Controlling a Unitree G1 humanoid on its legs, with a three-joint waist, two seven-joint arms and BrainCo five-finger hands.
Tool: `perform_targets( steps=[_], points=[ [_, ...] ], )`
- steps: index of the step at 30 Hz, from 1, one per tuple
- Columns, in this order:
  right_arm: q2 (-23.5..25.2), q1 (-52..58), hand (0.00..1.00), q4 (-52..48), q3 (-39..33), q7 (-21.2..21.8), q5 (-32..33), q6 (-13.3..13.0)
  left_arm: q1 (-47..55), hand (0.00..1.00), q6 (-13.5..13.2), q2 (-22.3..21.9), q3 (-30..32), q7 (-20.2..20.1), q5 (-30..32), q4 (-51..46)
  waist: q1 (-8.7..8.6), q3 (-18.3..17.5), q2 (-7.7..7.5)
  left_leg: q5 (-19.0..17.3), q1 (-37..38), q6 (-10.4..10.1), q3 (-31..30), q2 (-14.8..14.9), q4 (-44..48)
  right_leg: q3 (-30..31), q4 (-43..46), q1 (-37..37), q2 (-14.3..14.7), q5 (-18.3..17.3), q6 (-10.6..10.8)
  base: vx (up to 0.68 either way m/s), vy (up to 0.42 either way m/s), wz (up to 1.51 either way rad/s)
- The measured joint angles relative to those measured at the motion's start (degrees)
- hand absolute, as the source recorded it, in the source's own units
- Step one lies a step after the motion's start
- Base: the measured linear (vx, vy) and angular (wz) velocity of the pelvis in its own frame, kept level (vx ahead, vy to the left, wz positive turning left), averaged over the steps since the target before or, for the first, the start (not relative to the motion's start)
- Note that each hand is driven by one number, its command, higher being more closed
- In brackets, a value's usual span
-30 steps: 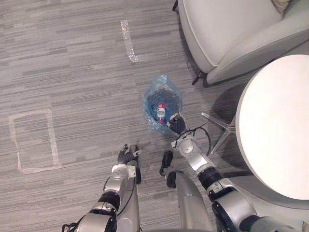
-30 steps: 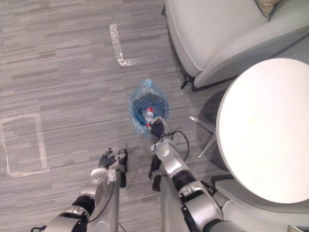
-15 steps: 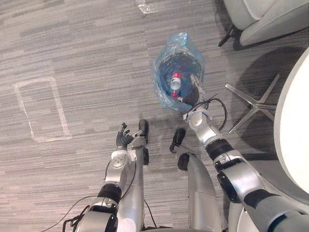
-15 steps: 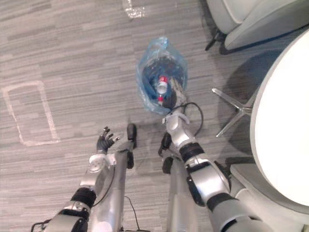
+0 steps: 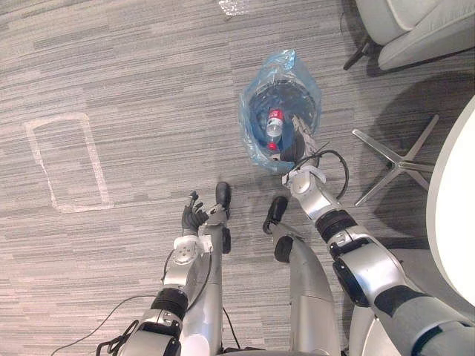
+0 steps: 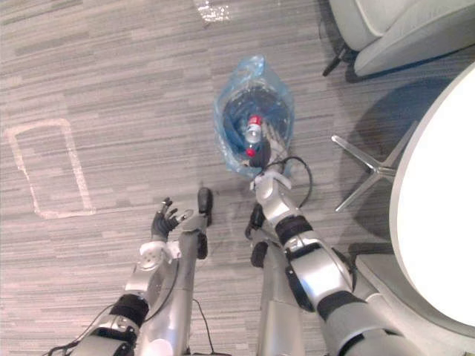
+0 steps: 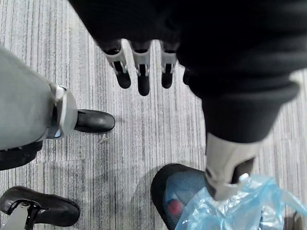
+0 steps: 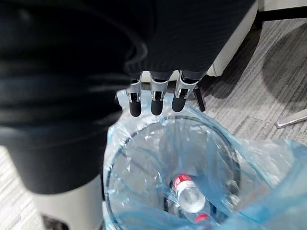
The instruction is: Gather rubbish on tea table into small bin, then transfer packed bag to large trash can.
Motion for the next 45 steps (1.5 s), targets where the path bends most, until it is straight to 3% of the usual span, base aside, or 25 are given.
perform_targets(
  steps=[8,9,17,30,40,45],
  points=[
    [1.7,-6.7,0.0,6.6,0.0,1.9,-1.0,1.2,-4.7,0.0,0.6,-0.6,2.2,0.7,-2.7,7.1,-0.02,0.0,0.04,1.9,-6.1,-0.7,-0.9,-1.6,-0.1,-0.3,4.7,-7.7,-2.0,-1.4,-0.5,0.01,-0.031,0.16],
    [1.9,-7.1,1.0,6.8,0.0,2.0,-1.0,1.2,-4.7,0.0,0.6,-0.5,2.2,0.7,-3.0,7.2,-0.02,0.0,0.04,1.9,-7.0,-0.6,-1.2,-1.8,0.7,-0.2,5.8,-8.5,-2.3,-1.8,-0.4,0.01,-0.032,0.2],
    [3.0,-8.6,1.0,10.3,1.1,3.5,-1.0,1.2,-5.7,0.0,-0.1,0.5,2.4,0.6,-3.8,6.0,0.65,0.0,0.11,0.9,-13.2,0.0,-1.6,-2.6,4.6,0.2,11.6,-14.7,-4.0,-4.3,-0.3,-0.02,-0.034,0.12],
    [2.9,-3.9,1.0,4.1,-0.2,3.0,4.4,0.4,-5.7,0.0,0.2,0.5,2.4,0.4,-3.8,5.7,0.95,0.0,0.1,0.8,-12.2,0.1,-1.0,-2.1,5.8,0.6,12.1,-13.7,-3.8,-4.2,-0.4,-0.01,-0.012,-0.02],
    [4.5,3.7,1.0,-6.5,-0.3,2.9,8.2,-0.3,-4.6,0.0,1.7,-1.0,3.0,-0.6,-3.0,5.9,0.55,0.0,0.02,0.2,-5.3,-0.3,-0.9,-0.6,5.3,0.5,8.1,-5.8,-1.8,-3.4,-0.7,-0.01,-0.021,-0.08],
    [6.4,11.7,1.0,-18.8,0.0,3.0,10.8,-1.3,-2.0,0.0,2.8,-1.7,4.8,-1.7,-0.5,5.9,-0.65,-0.1,-0.16,-0.1,3.6,-0.5,-0.3,0.3,2.6,0.7,3.1,3.7,0.0,-2.4,-0.2,0.02,-0.014,-0.09]
  ],
)
